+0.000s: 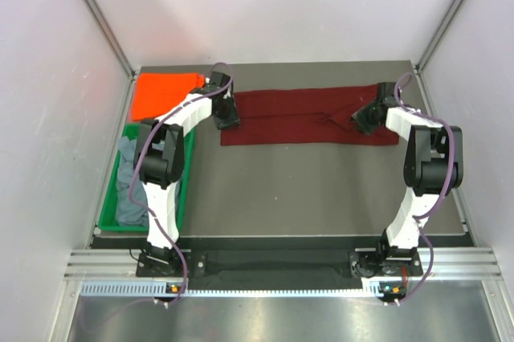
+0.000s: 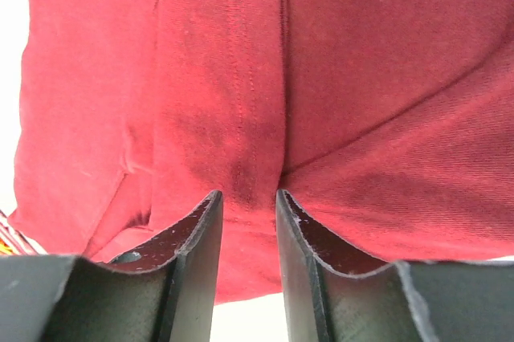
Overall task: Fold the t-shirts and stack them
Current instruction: Fold the tshirt
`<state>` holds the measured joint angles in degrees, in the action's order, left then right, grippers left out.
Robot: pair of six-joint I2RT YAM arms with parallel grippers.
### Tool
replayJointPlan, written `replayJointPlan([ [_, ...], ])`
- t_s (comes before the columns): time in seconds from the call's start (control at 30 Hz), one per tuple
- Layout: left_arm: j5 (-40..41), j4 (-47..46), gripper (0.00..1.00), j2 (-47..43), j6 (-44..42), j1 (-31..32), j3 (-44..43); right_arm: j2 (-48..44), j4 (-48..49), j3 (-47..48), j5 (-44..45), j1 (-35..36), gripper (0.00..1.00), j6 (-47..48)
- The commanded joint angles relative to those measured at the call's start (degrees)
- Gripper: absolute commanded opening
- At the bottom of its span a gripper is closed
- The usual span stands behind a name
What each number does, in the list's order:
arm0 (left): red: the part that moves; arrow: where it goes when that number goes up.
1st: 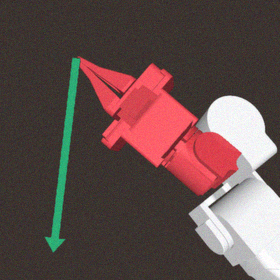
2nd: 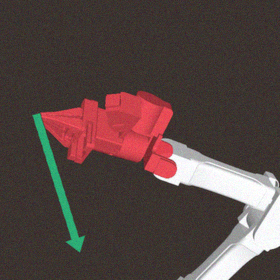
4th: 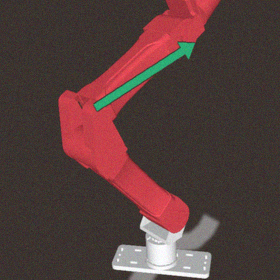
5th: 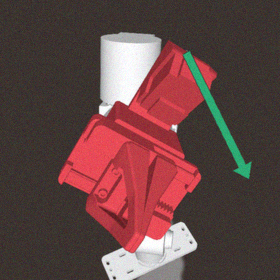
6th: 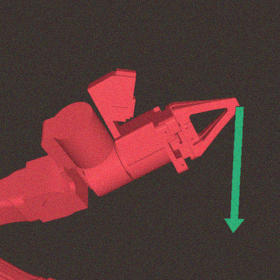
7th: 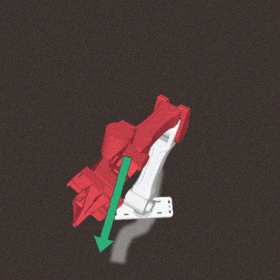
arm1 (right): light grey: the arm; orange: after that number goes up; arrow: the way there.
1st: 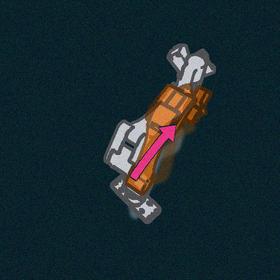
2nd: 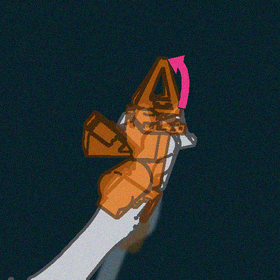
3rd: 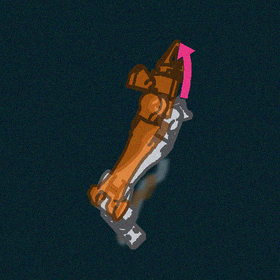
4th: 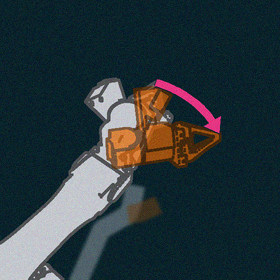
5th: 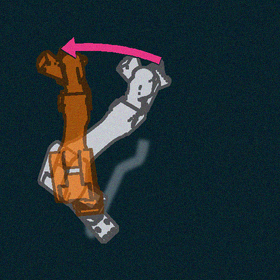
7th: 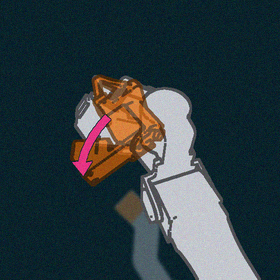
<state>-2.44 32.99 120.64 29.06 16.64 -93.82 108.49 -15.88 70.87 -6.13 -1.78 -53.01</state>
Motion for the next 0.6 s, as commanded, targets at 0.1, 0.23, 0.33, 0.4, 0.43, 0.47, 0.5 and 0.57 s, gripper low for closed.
replayJointPlan([
  [0.1,0.5,-1.35,0.4,-1.9,0.91,-0.12,0.31,-0.12,1.82,0.32,-0.55,0.81,0.33,-1.39],
  [0.23,1.12,-1.18,0.4,-2.51,0.82,-0.21,0.22,-0.99,1.9,-1.17,0.33,0.81,0.34,-2.01],
  [0.33,1.38,-1.09,0.4,-2.34,0.65,-0.21,0.04,-1.35,2.34,-1.79,0.33,0.81,0.35,-2.27],
  [0.4,0.95,-1.0,0.4,-2.08,0.82,-0.21,-0.22,-1.26,2.61,-1.88,0.33,0.81,0.34,-2.27],
  [0.43,0.77,-1.0,0.4,-1.81,0.91,-0.21,-0.31,-1.09,3.04,-1.96,0.33,0.81,0.33,-2.27],
  [0.47,0.68,-0.91,0.4,-1.81,1.0,-0.21,-0.31,-1.17,3.22,-2.05,0.24,0.81,0.33,-2.36],
  [0.5,0.59,-1.0,0.4,-1.72,1.09,-0.21,-0.4,-1.09,3.4,-2.14,0.16,0.81,0.32,-2.62],
  [0.57,0.59,-0.91,0.4,-1.81,1.18,-0.21,-0.57,-1.08,4.36,-2.14,0.07,0.9,0.31,-2.71],
])
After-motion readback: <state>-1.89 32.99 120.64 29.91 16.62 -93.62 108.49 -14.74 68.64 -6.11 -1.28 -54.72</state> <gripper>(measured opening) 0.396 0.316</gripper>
